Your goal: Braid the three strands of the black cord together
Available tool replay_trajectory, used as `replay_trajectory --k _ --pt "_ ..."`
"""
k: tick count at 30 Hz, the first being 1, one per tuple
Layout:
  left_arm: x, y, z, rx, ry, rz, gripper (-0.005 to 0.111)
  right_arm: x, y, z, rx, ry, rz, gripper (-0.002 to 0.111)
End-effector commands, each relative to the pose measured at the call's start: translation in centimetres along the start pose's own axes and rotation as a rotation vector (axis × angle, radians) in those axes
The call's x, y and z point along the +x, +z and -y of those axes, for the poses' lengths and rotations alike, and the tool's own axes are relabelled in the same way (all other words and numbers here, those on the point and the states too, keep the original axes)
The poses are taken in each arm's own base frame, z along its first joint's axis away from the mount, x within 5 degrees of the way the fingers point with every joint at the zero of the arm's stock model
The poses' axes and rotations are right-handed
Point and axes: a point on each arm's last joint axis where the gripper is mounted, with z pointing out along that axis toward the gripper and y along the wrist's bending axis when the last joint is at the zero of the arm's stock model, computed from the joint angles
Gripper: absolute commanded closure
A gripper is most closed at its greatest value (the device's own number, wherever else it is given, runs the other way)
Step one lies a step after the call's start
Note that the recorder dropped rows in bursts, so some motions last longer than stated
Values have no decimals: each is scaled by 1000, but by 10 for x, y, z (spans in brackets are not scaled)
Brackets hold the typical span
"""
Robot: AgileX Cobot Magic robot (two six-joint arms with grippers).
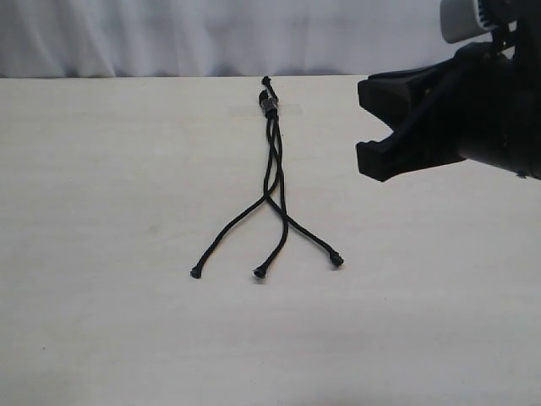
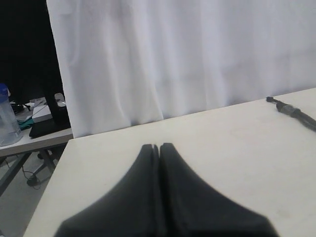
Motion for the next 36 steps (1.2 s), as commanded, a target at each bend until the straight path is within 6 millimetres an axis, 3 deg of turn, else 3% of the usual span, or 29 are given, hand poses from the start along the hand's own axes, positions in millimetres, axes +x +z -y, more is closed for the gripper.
replay_trajectory --k 1,36 --pt "-1 0 1 9 -35 17 107 -1 -1 1 0 13 15 104" --pt "0 0 1 9 -26 8 107 -2 -1 1 -3 16 35 104"
